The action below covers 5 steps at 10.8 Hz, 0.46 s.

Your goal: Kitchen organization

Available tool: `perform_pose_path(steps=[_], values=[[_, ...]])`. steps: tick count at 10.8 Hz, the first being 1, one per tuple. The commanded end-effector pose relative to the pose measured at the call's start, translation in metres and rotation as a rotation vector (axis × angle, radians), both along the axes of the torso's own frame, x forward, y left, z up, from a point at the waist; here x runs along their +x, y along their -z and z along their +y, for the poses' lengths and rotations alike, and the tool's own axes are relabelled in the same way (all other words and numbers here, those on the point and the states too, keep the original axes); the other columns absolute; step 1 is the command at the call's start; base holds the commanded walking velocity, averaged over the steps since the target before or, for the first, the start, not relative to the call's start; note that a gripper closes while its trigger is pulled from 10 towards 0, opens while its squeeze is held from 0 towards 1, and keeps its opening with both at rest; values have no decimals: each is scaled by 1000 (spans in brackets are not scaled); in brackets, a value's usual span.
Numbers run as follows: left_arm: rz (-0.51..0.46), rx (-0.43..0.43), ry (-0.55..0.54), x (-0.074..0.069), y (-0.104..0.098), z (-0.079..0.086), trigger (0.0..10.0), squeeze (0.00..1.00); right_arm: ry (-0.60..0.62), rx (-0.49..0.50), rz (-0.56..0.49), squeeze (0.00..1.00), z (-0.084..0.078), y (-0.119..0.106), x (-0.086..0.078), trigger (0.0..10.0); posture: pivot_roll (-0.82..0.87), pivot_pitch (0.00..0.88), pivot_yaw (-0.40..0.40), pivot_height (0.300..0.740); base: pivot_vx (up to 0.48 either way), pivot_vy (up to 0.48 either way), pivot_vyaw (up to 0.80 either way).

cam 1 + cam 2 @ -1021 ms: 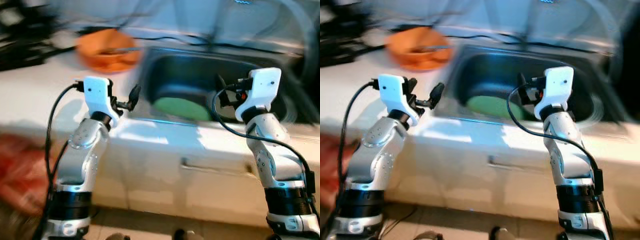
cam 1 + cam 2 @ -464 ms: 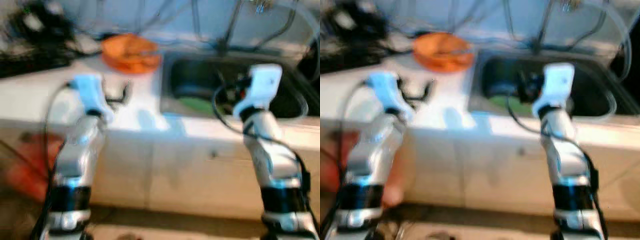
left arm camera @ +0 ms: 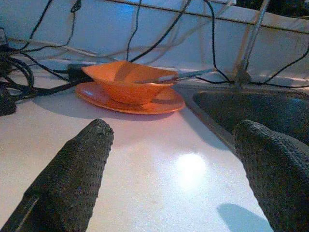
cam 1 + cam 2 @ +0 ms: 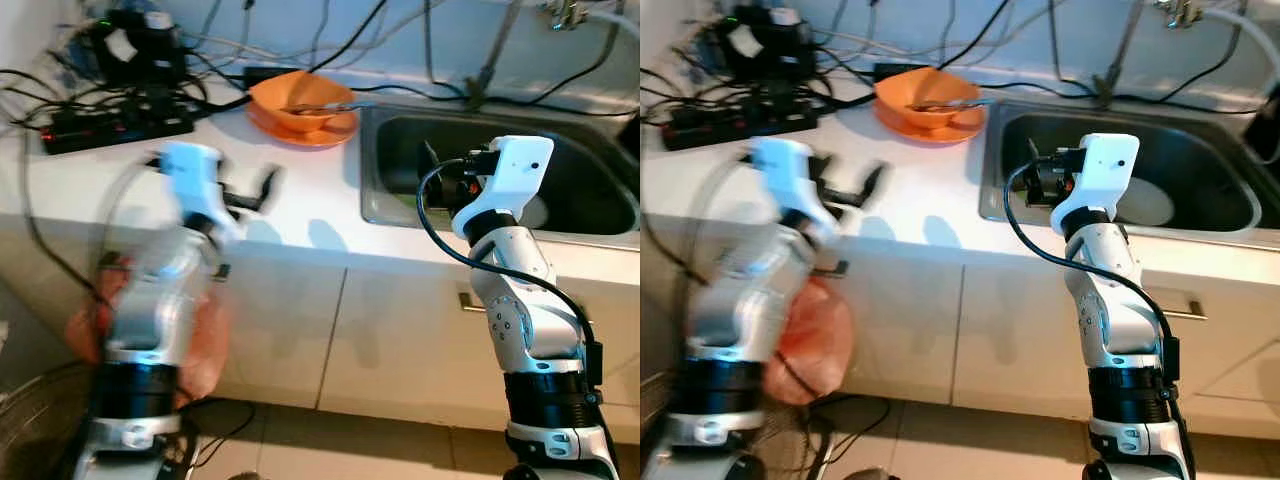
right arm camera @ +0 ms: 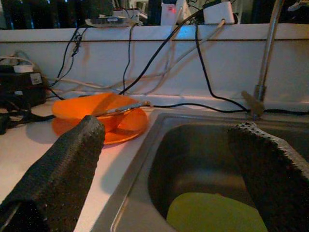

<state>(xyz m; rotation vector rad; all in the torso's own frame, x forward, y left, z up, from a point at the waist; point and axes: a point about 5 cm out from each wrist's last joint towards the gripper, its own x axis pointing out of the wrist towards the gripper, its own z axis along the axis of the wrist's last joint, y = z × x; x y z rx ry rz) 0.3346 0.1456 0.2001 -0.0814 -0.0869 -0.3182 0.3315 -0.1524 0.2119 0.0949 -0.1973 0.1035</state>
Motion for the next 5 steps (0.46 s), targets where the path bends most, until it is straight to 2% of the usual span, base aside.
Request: perform_pose_path(steps=[1,3,4,5], values=[[13,-18,-7,-3,4,-3,10000,0,-12,1,-15,0,0,-4,-3,10000,79,42,-40,740,289,0,0],[-6,-50,-66,-4,4,0,10000,0,-31,-7,-11,0,3,-3,-5,10000,76,50,-43,740,341,0,0],[8,-109,-124,-2,5,6,10000,0,-38,-12,-8,0,5,-2,-5,10000,76,53,-43,740,379,0,0],[10,-128,-143,0,4,9,10000,0,-41,-15,-7,0,6,-2,-4,10000,78,55,-42,740,386,0,0]])
